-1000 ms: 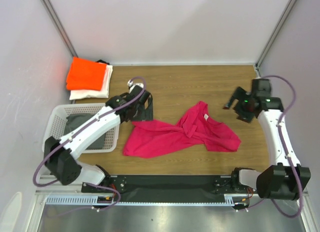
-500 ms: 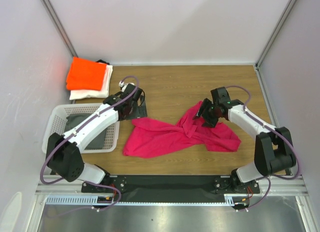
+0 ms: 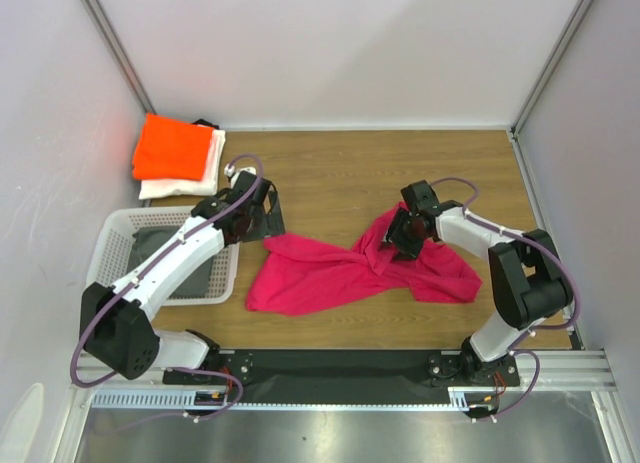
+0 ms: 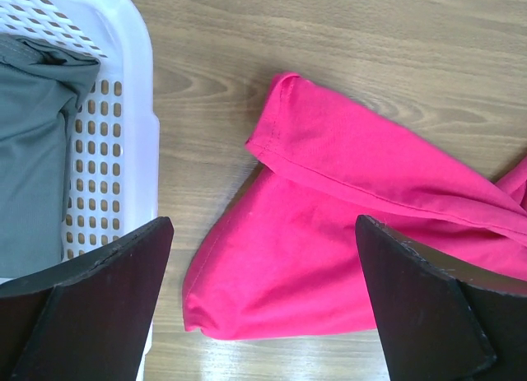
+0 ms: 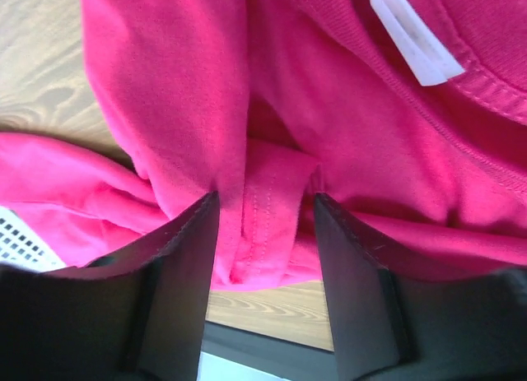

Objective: Fold and stack the t-shirts
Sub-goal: Flatten the tshirt out

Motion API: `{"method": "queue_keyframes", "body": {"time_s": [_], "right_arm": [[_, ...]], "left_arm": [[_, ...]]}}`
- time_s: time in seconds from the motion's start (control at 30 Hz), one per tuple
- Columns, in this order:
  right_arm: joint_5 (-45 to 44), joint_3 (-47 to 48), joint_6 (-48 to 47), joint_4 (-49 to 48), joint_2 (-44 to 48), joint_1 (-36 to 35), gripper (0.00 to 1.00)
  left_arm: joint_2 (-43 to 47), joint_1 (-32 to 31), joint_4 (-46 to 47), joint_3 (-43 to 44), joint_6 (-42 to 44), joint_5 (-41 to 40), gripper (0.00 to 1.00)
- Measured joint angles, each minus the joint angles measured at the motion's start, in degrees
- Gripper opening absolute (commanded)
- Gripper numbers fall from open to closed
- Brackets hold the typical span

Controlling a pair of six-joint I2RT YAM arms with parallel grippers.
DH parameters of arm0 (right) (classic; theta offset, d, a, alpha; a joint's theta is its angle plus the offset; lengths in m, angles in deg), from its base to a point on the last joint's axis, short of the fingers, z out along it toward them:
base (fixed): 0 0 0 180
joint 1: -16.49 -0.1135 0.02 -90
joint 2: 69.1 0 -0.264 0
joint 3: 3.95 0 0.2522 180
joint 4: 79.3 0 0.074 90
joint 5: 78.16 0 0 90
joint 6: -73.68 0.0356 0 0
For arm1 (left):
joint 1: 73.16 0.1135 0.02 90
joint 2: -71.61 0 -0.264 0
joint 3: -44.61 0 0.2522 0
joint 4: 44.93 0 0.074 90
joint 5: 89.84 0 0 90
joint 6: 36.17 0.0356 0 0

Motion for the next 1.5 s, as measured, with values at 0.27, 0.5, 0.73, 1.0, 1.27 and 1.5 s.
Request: {"method": "queue_keyframes", "body": {"time_s": [0.27,0.5,0.73,1.0,1.27,1.5], "right_arm": [[-1.75,0.04,-0.72,0.04,-0.26,-0.37,0.00],[-5.05,7.67,-3.87,4.20,-2.80,-0.39,0.00],[-8.33,25.49,-10.21,6.86,-2.64,1.01,0.00],[-5.68,33.73,-15.89,6.16,-7.65,8.24,0.00],[-1.97,41.29,-20.26,5.66,-16.74,10.67,0.00],[-0.55,41.59,-21.29,5.66,-17.00,10.67,0.00]], "left_arm": [[0.09,0.28,0.13,0.00,0.02,0.20,0.99],[-0.48,0.37,1.07,0.00,0.79,0.66,0.99],[-3.76,0.37,4.94,0.00,0.98,1.64,0.99],[-10.58,0.37,10.01,0.00,0.72,1.88,0.98],[-21.46,0.39,12.76,3.54,-1.07,0.96,0.98],[-28.48,0.48,15.52,9.25,-3.52,1.64,0.88]]}}
